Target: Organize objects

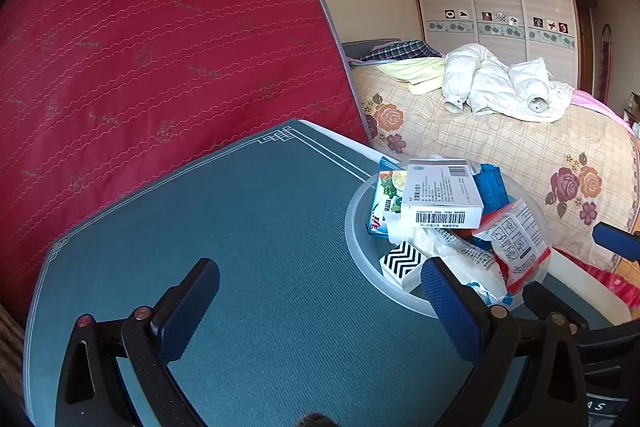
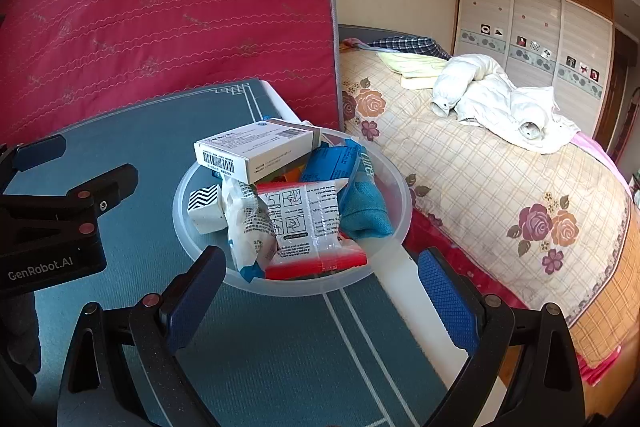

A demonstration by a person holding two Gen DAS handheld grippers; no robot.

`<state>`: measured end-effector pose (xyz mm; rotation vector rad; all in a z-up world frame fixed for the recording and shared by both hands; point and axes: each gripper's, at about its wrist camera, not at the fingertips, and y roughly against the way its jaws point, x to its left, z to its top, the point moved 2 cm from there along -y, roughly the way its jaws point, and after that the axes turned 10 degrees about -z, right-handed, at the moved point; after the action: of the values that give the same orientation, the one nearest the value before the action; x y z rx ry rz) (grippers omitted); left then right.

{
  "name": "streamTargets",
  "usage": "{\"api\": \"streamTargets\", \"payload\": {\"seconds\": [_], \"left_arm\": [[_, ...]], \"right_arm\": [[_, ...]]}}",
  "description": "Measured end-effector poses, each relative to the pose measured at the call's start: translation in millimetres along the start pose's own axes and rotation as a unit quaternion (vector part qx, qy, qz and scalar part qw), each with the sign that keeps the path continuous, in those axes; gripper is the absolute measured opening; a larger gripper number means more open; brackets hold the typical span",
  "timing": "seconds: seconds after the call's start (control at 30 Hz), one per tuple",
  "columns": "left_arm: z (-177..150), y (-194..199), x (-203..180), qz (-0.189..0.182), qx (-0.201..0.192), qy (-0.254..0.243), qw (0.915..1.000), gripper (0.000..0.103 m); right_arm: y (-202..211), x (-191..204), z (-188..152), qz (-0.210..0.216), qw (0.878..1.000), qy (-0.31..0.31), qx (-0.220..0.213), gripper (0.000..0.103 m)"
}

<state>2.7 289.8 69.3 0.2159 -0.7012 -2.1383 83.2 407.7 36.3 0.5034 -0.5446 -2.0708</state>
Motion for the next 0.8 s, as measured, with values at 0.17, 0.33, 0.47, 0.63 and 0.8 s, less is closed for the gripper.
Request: {"api": "streamTargets", "payload": {"seconds": [0.17, 0.33, 0.47, 0.63, 0.8], "left_arm": [[-1.4, -1.2, -2.7, -0.007, 0.005, -0.004, 1.0000, 0.103], [-2.0, -2.3, -3.1, -0.015, 0.008, 0.000, 0.9999, 0.103], [-2.3, -3.6, -3.3, -0.027, 0.013, 0.003, 0.9996, 0.103], [-3.1, -4.1, -5.2, -0.024, 0.012, -0.001, 0.9996, 0.103], [-2.3, -2.7, -5.1, -0.022, 0.010, -0.002, 0.9997, 0.103]], "right_arm": [[-0.6, 2.8, -0.2, 0.000, 1.000, -0.002, 0.002, 0.098], [-0.5, 3.0, -0.4, 0.000, 1.000, -0.002, 0.002, 0.098], [-0.7, 3.1, 0.4, 0.000, 1.000, -0.003, 0.003, 0.098], [-1.1, 2.8, 0.0, 0.000, 1.000, -0.003, 0.004, 0.098], [-1.6, 3.7, -0.9, 0.003, 1.000, -0.001, 0.005, 0.098]]}}
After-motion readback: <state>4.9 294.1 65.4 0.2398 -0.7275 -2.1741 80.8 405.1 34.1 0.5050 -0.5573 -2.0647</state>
